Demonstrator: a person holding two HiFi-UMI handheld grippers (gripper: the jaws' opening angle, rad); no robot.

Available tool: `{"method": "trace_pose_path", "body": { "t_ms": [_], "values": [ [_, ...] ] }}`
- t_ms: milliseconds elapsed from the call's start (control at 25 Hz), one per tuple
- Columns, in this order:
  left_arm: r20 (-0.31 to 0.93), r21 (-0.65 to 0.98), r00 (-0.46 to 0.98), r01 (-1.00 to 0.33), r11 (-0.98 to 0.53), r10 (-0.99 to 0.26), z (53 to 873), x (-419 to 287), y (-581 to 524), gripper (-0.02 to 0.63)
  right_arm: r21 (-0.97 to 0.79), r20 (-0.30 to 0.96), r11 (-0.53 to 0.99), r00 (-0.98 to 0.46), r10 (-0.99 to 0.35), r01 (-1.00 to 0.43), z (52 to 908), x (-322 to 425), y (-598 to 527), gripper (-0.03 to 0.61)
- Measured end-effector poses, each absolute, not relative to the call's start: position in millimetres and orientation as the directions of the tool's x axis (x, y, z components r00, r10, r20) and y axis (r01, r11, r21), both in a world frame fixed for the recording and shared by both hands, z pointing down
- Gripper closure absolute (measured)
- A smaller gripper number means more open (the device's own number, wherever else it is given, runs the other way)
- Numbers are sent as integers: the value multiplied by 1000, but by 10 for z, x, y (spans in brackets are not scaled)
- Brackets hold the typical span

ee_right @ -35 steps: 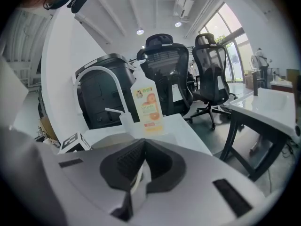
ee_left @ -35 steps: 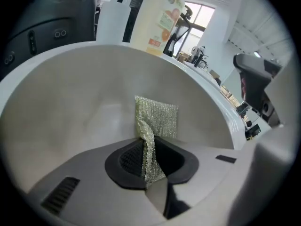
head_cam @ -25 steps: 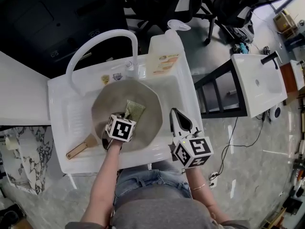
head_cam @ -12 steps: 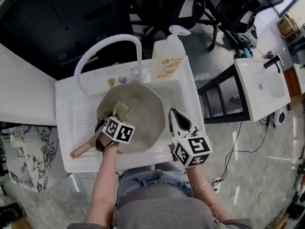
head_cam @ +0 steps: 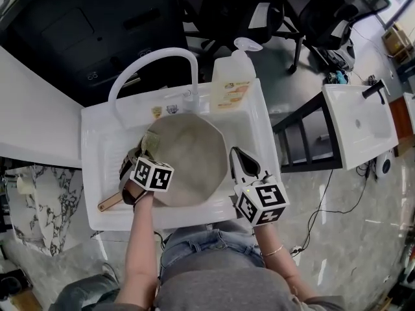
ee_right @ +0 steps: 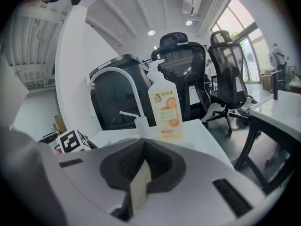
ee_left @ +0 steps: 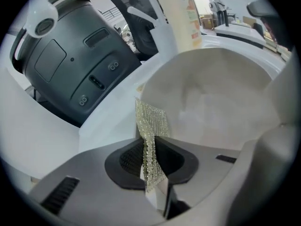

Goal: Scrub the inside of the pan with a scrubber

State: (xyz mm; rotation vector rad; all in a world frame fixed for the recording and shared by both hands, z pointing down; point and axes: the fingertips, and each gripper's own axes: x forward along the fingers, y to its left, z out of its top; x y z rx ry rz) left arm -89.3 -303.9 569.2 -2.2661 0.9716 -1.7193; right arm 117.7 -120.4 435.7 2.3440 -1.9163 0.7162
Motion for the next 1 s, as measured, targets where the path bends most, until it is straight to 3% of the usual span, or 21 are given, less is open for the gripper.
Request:
{"method": "trace_pose_path", "body": {
  "t_ms": [280,480,640,840,1000],
  "values": [
    [746,-470,247,-463,-751,-619,5243,-831,-3019,545,-254,370,-226,121,-921,-940,4357,1165,-1200,568],
    [773,-76,487,-565,-822,-407,5132,-527,-2619,545,-258,372,-236,130,-919,-937,4363,1201,-1150,568],
    [754,159,610,-530,-833,-243,5164,-187,-2258,546,-260,370,-257,149,-917,-931,4367,1244,-1054,568],
    [731,381,681,-457,-804,-41,5314,152,-1801,546,-260,379,-299,187,-906,-918,4392,1327,-859,568],
    [755,448,651,-428,-785,76,5606,232,-1479,546,-263,386,-339,223,-895,-904,4413,1388,-697,568]
  ]
}}
